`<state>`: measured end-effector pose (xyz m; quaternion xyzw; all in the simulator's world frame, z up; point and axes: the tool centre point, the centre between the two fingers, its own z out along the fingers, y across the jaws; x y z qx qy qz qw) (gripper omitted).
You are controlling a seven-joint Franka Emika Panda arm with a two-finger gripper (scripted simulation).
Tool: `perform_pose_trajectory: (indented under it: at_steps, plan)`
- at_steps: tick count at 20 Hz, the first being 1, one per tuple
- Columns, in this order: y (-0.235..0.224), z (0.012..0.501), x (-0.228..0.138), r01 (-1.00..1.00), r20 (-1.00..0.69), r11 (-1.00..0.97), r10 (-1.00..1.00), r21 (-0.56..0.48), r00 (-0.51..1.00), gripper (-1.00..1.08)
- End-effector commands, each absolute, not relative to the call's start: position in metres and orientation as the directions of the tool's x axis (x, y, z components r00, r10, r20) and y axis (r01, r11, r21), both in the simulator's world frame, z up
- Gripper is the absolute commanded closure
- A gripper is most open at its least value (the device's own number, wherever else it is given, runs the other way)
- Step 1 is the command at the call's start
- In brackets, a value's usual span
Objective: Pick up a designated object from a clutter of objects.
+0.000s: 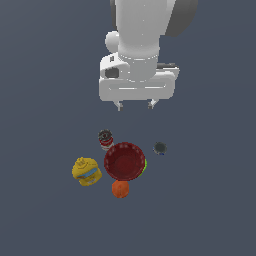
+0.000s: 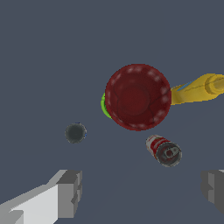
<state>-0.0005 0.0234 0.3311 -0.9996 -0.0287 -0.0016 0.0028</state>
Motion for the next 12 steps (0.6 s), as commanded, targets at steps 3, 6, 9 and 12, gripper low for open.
perform_pose_trajectory:
  at_steps: [3, 6, 9, 12]
  plan:
    - [0.025, 0.331, 0.000, 0.058, 0.004, -0.998, 0.058, -0.007, 0.998, -0.92]
    - [0.031, 0.331, 0.003, 0.058, 0.010, -0.998, 0.058, -0.017, 0.998, -0.92]
    - [0.038, 0.331, 0.006, 0.059, 0.016, -0.998, 0.059, -0.027, 0.998, -0.92]
    - [0.040, 0.331, 0.007, 0.059, 0.017, -0.998, 0.059, -0.029, 0.998, -0.92]
